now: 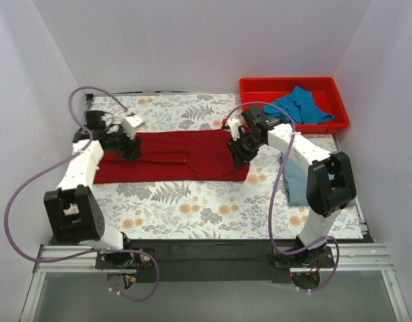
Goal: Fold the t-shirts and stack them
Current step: Fold the tshirt
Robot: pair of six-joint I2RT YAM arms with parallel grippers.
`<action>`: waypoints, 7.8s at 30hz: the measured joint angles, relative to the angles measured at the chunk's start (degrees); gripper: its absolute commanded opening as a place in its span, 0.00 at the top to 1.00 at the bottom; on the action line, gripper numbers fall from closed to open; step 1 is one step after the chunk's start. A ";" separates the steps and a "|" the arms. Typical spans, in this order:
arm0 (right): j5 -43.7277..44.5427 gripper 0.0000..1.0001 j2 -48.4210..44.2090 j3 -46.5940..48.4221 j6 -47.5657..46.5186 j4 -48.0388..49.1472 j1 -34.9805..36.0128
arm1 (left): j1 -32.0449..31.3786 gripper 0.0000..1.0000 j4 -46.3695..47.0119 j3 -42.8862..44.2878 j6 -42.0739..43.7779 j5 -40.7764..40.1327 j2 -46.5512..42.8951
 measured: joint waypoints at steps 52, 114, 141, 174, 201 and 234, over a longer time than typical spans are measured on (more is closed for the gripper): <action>-8.28 0.99 18.14 16.31 8.72 -0.24 -7.78 | -43.98 1.00 45.00 -16.63 9.31 -10.14 6.93; 5.77 0.80 5.25 12.81 1.05 3.43 1.68 | -16.72 0.66 23.19 5.64 -13.90 -10.51 9.40; 34.03 0.89 35.54 35.04 -10.56 4.15 12.57 | 7.50 0.70 5.57 4.85 -21.49 -6.01 9.51; 29.16 0.11 4.68 17.38 -4.68 12.92 3.76 | -30.53 0.85 10.40 -15.74 -3.28 -37.94 6.62; 17.75 0.76 26.29 25.86 2.71 7.54 8.20 | -18.08 0.82 -1.46 7.34 -32.48 -6.45 1.73; 43.74 0.45 32.24 24.50 -33.24 46.86 6.62 | -17.57 0.75 6.36 -11.28 -23.74 -5.73 -1.07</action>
